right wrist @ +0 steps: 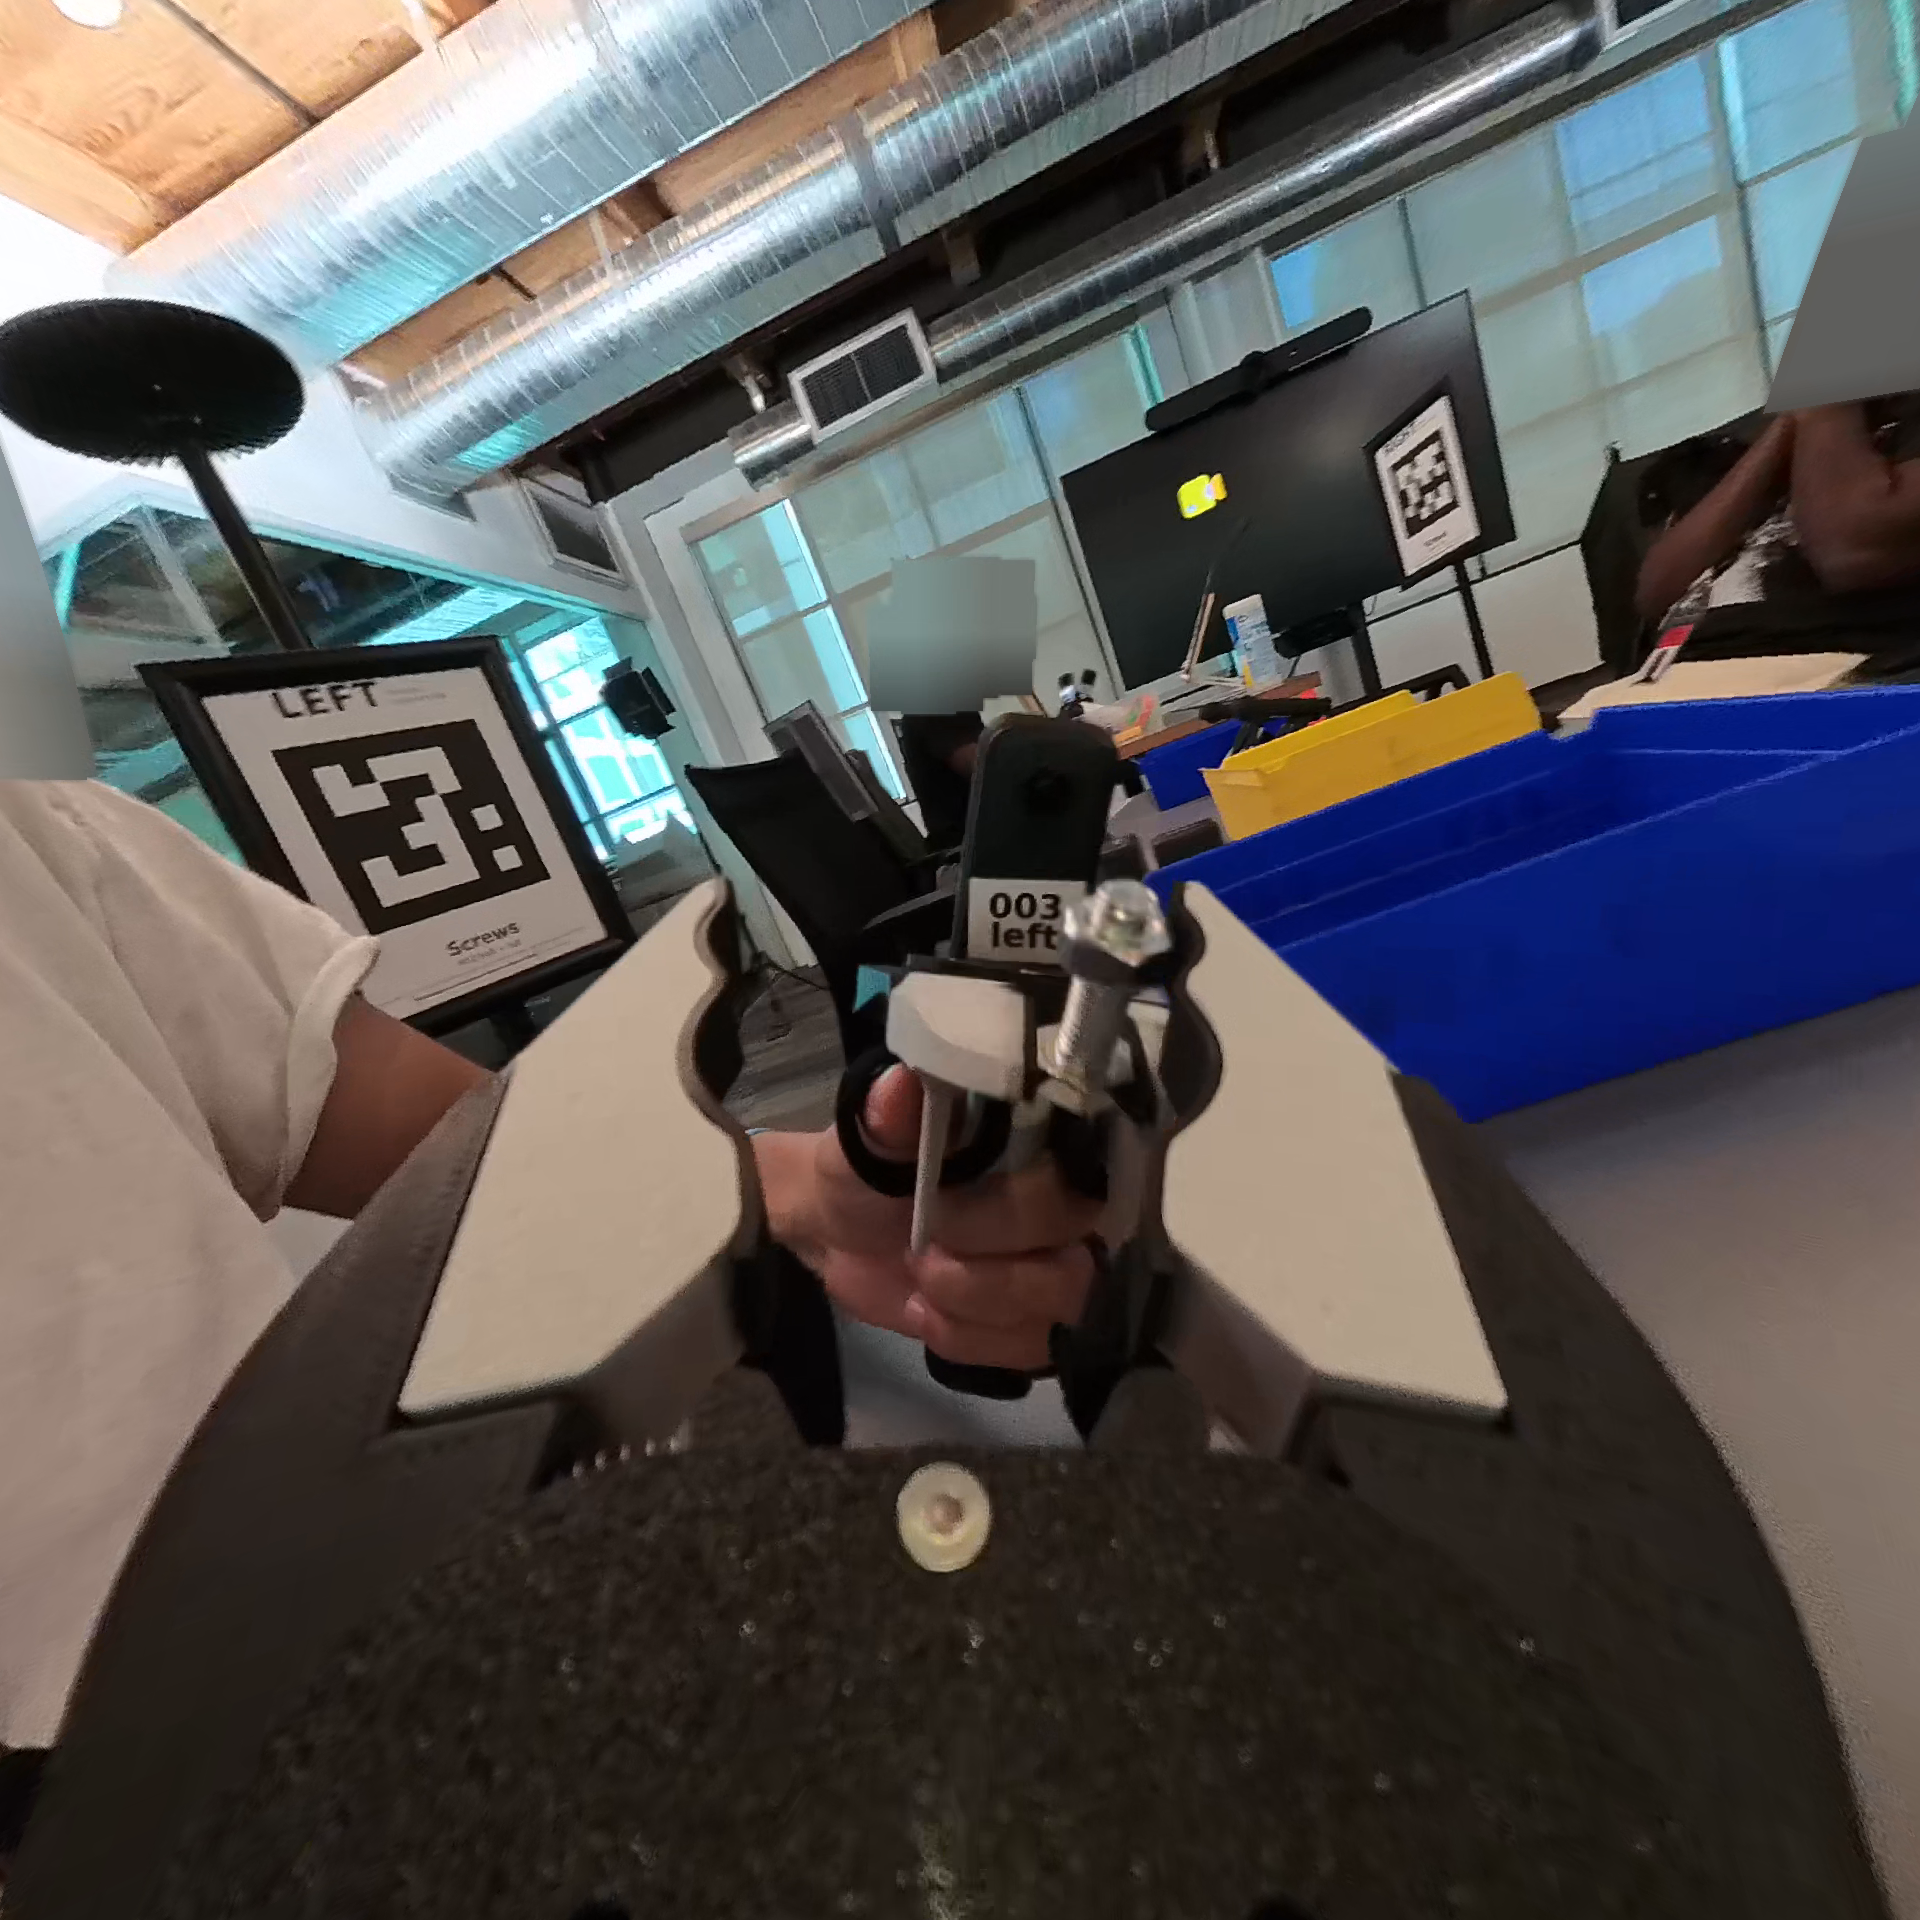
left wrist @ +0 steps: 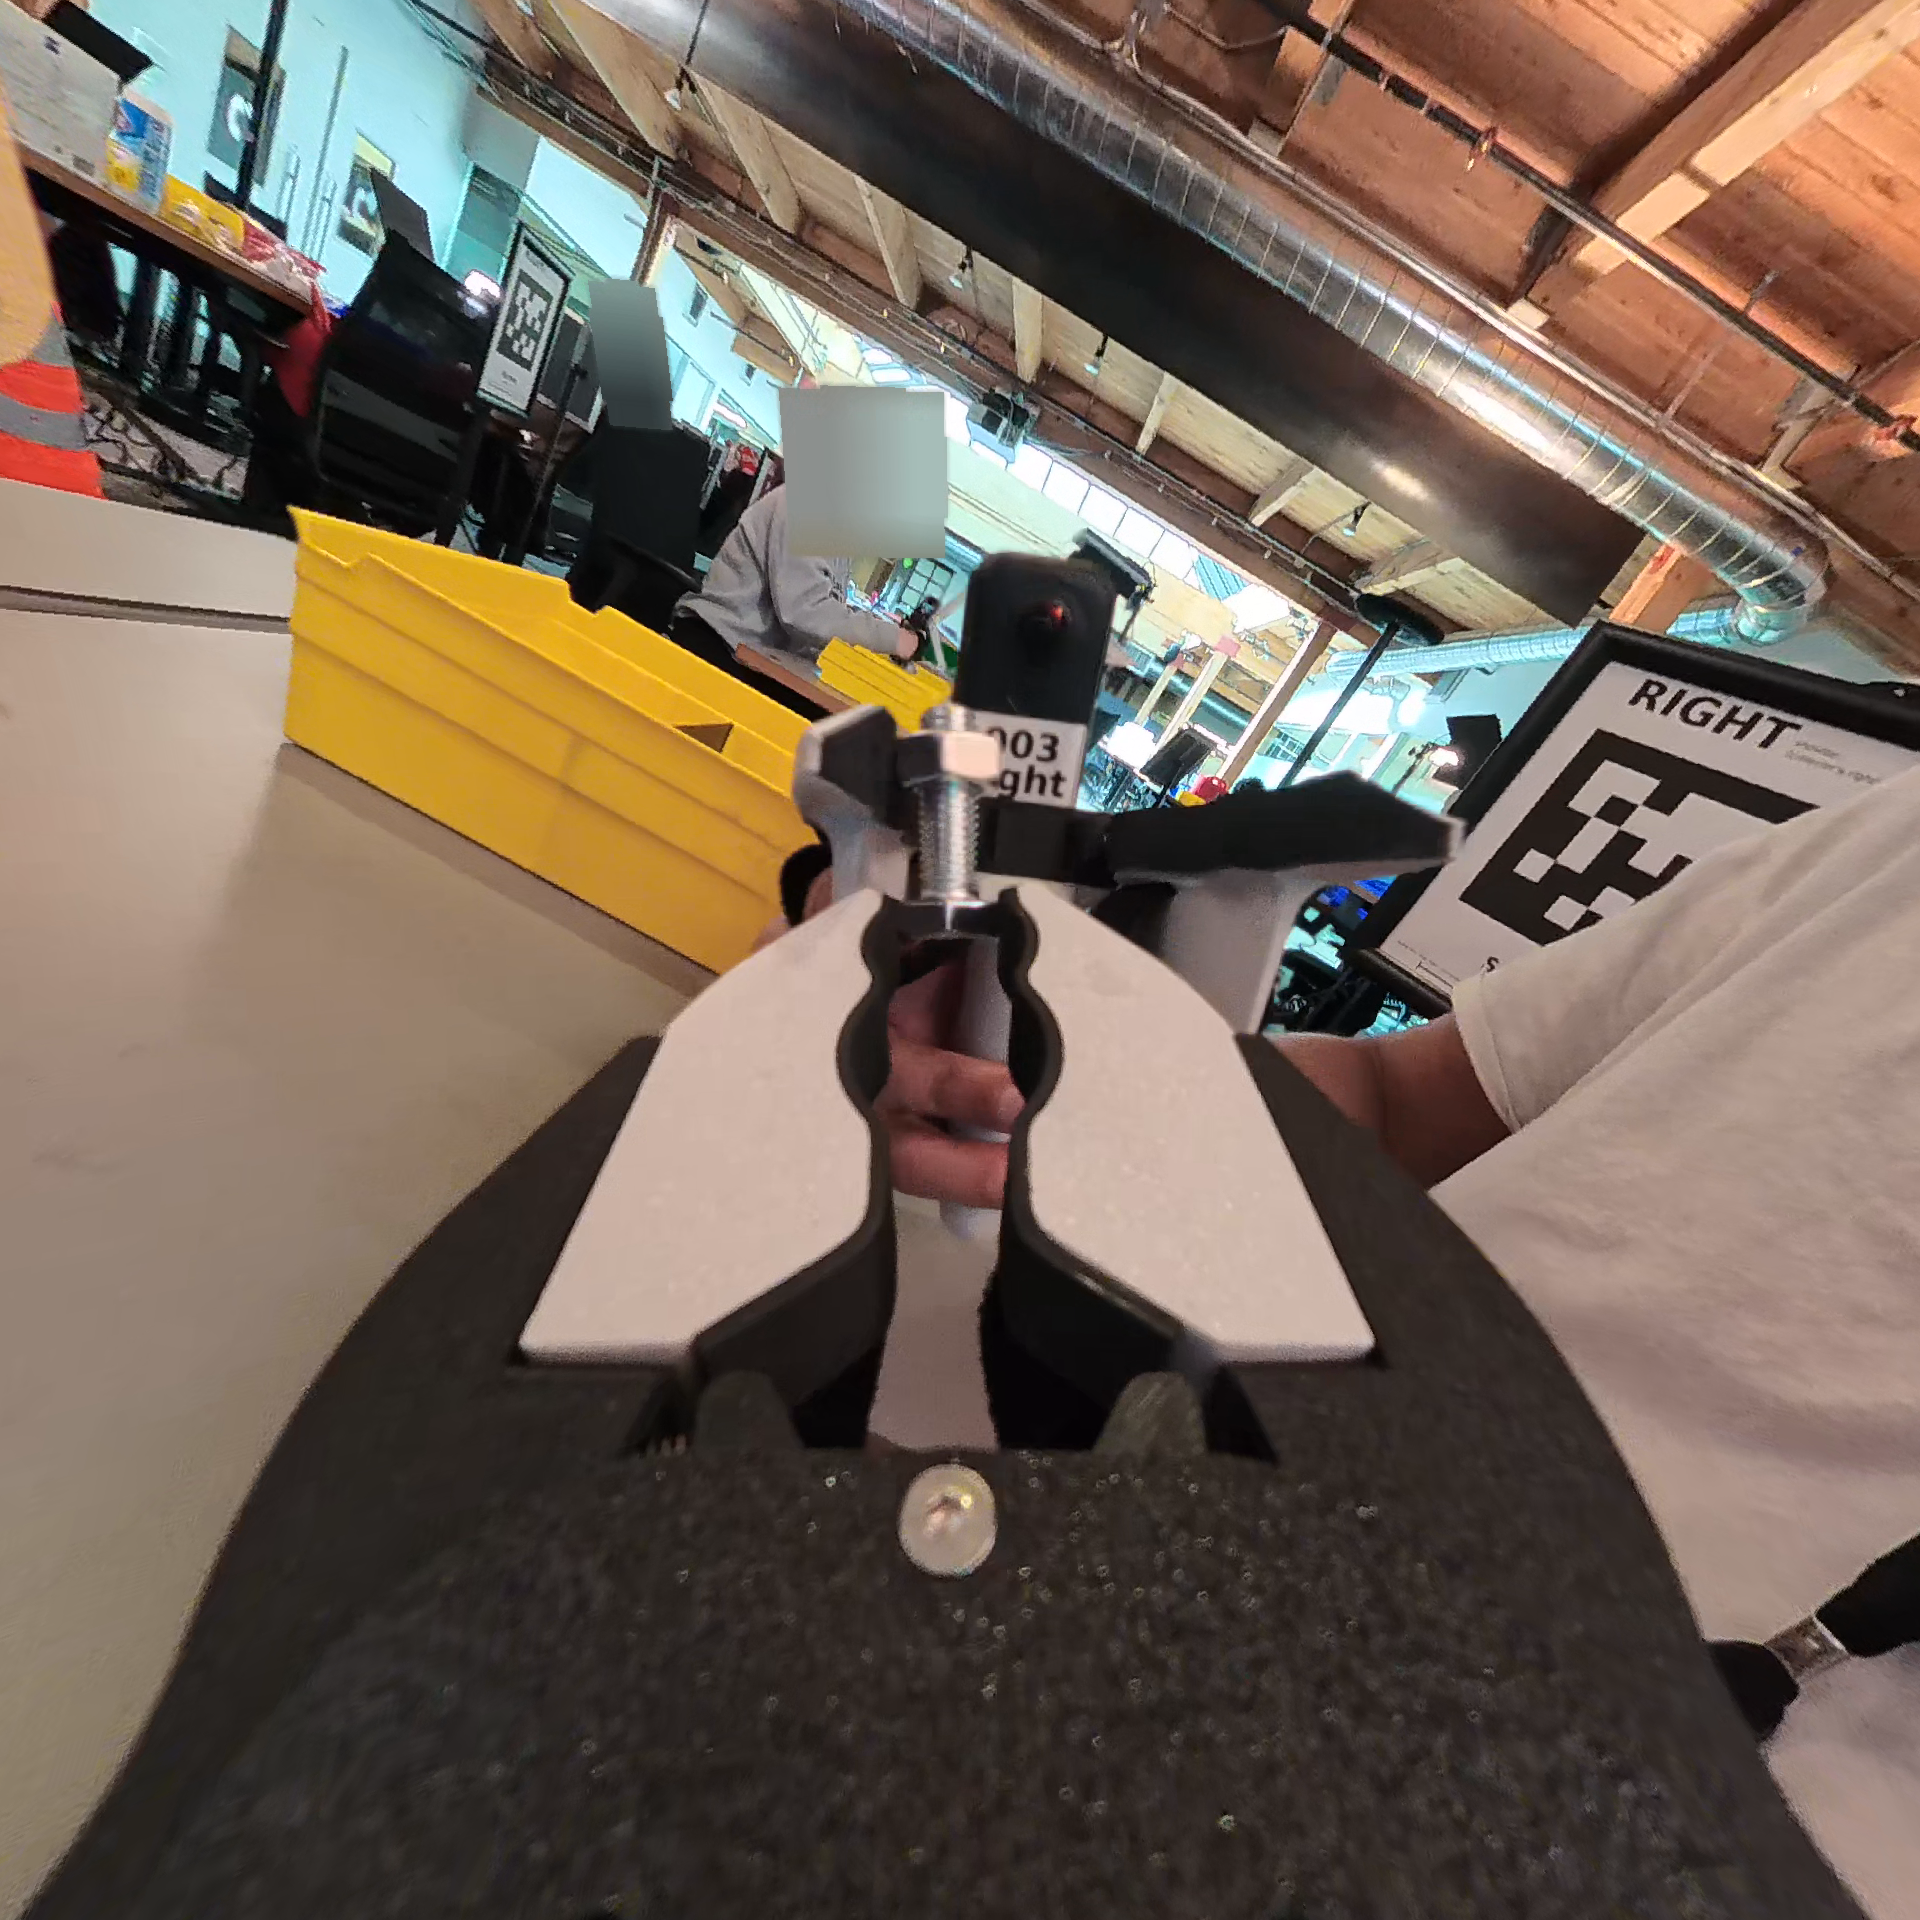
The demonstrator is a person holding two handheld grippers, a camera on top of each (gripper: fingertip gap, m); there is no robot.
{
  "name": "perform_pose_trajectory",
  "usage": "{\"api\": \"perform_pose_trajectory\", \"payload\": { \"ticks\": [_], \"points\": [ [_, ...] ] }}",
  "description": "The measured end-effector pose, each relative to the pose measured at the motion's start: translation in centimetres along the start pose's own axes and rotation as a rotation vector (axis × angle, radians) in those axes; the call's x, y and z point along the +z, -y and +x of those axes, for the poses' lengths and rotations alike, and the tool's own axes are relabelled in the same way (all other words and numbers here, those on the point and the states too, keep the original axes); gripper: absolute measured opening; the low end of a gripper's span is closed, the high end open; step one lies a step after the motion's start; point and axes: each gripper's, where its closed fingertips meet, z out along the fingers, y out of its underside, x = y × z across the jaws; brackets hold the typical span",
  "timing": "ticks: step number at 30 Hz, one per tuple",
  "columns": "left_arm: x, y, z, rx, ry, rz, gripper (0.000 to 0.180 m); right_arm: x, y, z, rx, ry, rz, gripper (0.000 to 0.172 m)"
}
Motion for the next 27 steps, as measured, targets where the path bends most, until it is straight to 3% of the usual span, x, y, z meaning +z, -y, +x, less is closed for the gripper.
{"api": "perform_pose_trajectory", "payload": {
  "ticks": [3,7,11,15,19,27],
  "points": [
    [0.0,-0.1,0.1,0.004,-0.001,-0.006,0.018,0.3,-0.2,0.0,-0.043,-0.008,-0.023,0.080],
    [-0.6,0.5,-0.2,0.013,0.017,0.013,0.017,-1.9,0.9,1.0,-0.064,-0.070,-0.001,0.068],
    [-0.8,0.6,-0.5,0.016,0.026,0.012,0.018,-2.8,0.3,1.5,-0.035,-0.084,-0.023,0.069],
    [-0.1,-0.3,-0.4,0.017,0.018,-0.025,0.018,-0.8,-0.4,0.4,-0.033,-0.035,-0.032,0.078],
    [0.4,-0.7,0.2,0.020,0.002,-0.040,0.017,0.4,-0.7,0.3,-0.009,-0.007,-0.051,0.078],
    [-0.5,0.3,-0.5,-0.003,0.021,0.009,0.018,-2.6,-0.1,1.0,-0.060,-0.084,-0.041,0.075]
  ]
}}
